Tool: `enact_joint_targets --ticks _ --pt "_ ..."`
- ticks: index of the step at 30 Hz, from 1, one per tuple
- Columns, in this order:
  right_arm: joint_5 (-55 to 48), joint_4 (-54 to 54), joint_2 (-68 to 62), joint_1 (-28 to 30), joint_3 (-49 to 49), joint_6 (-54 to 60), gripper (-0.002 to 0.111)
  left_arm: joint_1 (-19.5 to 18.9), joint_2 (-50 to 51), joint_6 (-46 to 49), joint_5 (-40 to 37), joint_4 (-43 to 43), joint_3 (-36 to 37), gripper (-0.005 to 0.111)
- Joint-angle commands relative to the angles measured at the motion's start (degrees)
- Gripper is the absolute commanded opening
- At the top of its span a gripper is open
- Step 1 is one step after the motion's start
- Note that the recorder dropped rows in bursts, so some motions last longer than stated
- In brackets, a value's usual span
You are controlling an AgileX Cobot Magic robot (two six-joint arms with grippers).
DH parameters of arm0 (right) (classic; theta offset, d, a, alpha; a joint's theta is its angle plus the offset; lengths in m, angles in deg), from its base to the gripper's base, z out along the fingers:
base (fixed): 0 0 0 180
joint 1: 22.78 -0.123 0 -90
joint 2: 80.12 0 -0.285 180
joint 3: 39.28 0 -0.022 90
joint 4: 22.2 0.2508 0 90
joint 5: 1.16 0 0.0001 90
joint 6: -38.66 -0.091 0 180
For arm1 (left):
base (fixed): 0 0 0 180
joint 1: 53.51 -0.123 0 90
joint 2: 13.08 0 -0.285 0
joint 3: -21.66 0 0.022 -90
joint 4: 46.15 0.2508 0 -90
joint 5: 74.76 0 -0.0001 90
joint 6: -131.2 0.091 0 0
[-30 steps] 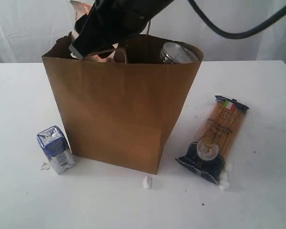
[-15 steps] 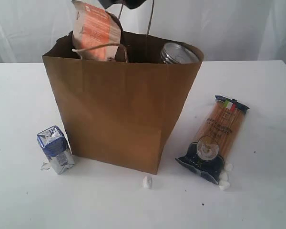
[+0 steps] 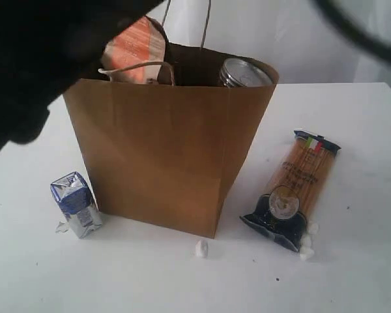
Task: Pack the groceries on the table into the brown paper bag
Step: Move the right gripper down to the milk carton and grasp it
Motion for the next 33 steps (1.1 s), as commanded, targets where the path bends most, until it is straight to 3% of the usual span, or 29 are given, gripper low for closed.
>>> enact_joint_targets --ticks 1,7,18,33 --pt "-0.37 0.66 -5.56 0.98 -0.14 -6.88 0.066 0.14 -0.27 -0.54 -0.27 0.16 0.22 0.001" --pt "-0.87 1.08 -12.14 1.13 -0.75 -19.25 0.066 0.14 -0.27 -0.54 -0.27 0.16 0.22 0.001" --pt "-5.34 1.49 -23.57 4.67 -8.83 -31.24 0.066 0.14 -0.27 -0.54 -0.27 0.16 0.22 0.001" --pt "-3.57 -0.80 -31.06 5.72 -10.98 -34.04 0.066 0.14 -0.27 -0.54 -0.27 0.16 0.22 0.001"
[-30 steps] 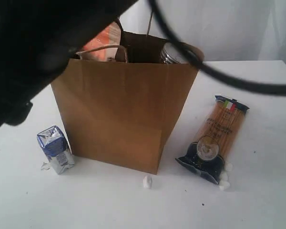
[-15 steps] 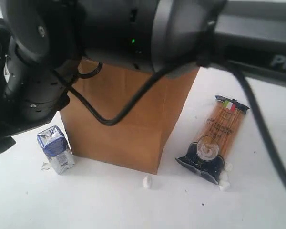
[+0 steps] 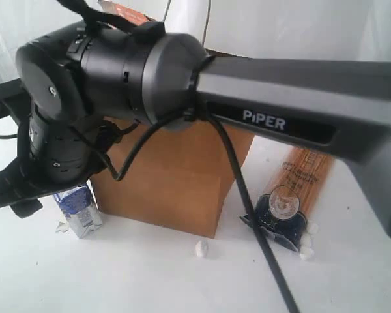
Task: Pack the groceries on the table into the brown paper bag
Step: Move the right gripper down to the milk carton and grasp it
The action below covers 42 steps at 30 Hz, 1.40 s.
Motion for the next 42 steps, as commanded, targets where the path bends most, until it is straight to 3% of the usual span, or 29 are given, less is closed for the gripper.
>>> enact_joint_targets --ticks 1,39,42 --pt "1.70 -1.56 -1.23 0.42 -0.55 -0.49 0.066 0.14 -0.27 -0.54 -0.27 0.16 0.22 0.001" --pt "10.30 -6.19 -7.80 1.63 -0.65 0.00 0.066 0.14 -0.27 -0.54 -0.27 0.16 0.22 0.001" --pt "10.61 -6.19 -7.80 1.50 -0.65 0.32 0.070 0.14 -0.27 -0.54 -0.27 0.16 0.22 0.001"
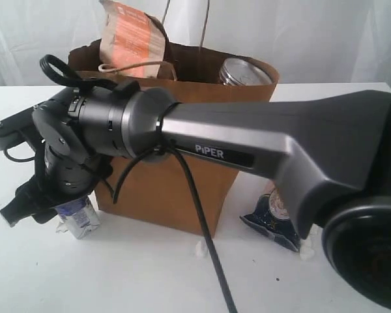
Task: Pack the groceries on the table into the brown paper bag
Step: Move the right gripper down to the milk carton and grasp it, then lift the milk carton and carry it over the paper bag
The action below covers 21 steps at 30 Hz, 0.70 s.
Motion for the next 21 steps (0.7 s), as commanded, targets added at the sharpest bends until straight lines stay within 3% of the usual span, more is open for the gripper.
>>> enact_joint_targets --ticks 1,17,21 --pt "1.54 -0.40 -0.02 0.17 -0.31 1.35 0.072 0.14 -0.27 -0.54 -0.27 0.16 0.22 0.001" --pt "4.35 -0.40 -2.74 0.17 -0.31 3.27 0.073 0.14 -0.27 -0.54 -0.27 0.16 0.22 0.001" --pt "4.56 -0.40 -2.86 0.17 -0.31 3.27 0.064 0.14 -0.27 -0.54 -0.27 0.16 0.22 0.001"
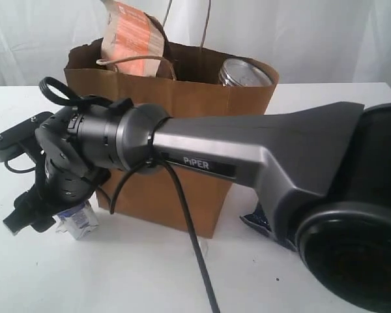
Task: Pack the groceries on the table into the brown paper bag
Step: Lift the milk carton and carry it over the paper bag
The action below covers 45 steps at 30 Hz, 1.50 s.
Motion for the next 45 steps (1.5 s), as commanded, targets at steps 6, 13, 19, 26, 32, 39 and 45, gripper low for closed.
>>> enact_joint_targets --ticks 6,13,19,26,32,39,45 --pt "0.92 -0.40 0.08 0.17 -0.19 0.59 0.032 0.14 -0.27 -0.54 -0.27 0.16 0.22 0.001" --pt "-0.68 -0.40 3.47 -1.37 -0.19 0.48 0.001 0.14 -0.27 -0.54 -0.27 0.16 0.22 0.001" --pt "-3.63 -0.86 8.70 -4.41 -0.19 0.58 0.001 0.14 -0.27 -0.54 -0.27 0.16 0.22 0.001" --pt "-4.82 -1.11 16.32 -8.33 1.64 3.75 0.001 0.14 -0.27 -0.54 -0.27 0.16 0.22 0.001" --pt "-4.50 -8.65 28.41 -13.18 6.09 4.30 0.001 0.14 -0.27 -0.54 -0.27 0.16 0.22 0.001" --pt "-1.47 -11.22 38.60 -13.61 6.99 4.30 0.001 0.14 -0.27 -0.54 -0.27 0.16 0.22 0.001" --pt "-0.40 -16.33 44.35 -13.61 6.99 3.80 0.001 0.14 -0.27 -0.54 -0.27 0.16 0.22 0.001"
